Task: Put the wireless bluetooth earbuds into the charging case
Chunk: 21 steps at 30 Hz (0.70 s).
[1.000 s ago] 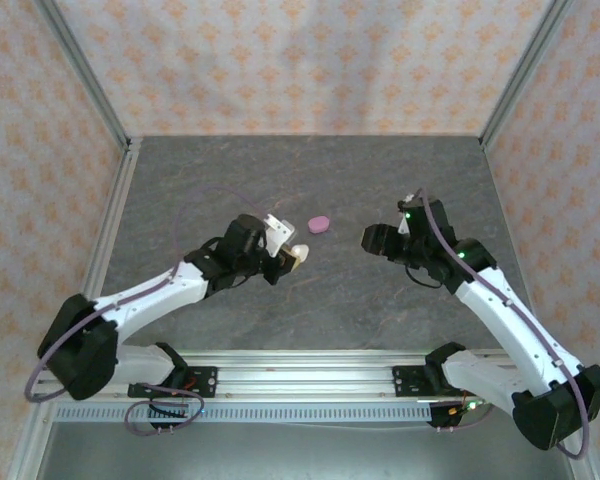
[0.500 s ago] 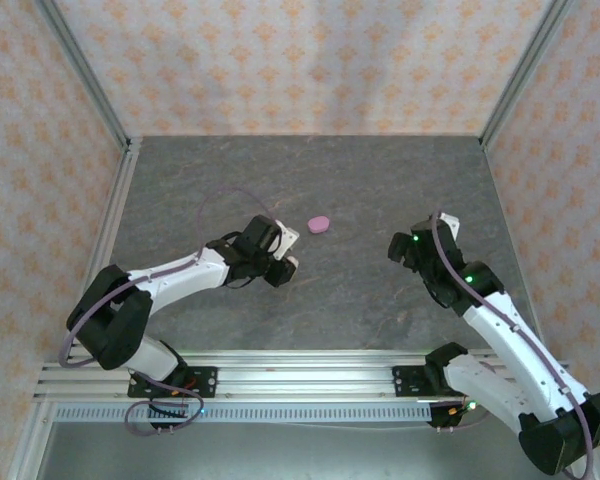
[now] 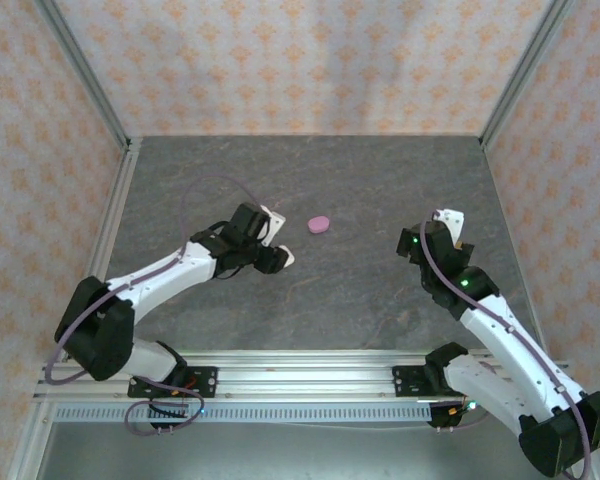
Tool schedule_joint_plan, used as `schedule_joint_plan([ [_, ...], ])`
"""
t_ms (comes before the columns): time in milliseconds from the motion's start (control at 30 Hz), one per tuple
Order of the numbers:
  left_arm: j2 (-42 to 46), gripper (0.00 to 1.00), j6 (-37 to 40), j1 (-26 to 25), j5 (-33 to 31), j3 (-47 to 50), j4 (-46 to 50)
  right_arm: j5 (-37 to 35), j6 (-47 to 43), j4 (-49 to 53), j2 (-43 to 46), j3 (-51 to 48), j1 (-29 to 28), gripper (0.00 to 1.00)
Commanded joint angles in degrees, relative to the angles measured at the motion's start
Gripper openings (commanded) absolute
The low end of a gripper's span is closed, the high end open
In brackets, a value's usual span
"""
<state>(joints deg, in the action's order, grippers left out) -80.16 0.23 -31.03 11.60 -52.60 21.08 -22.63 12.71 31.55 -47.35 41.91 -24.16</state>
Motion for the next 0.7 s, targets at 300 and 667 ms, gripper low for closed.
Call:
schedule_joint_plan([
  [300, 19.7, 1.0, -2.7, 11.6, -14.3, 6.4, -1.4, -6.3, -12.5, -30.9, 1.9, -15.4, 2.8, 0.99],
  [667, 23.0, 1.0, -12.5, 21.9, -30.1, 16.3, -12.4, -4.0, -15.1, -51.6, -4.3, -22.1, 10.8, 0.99],
])
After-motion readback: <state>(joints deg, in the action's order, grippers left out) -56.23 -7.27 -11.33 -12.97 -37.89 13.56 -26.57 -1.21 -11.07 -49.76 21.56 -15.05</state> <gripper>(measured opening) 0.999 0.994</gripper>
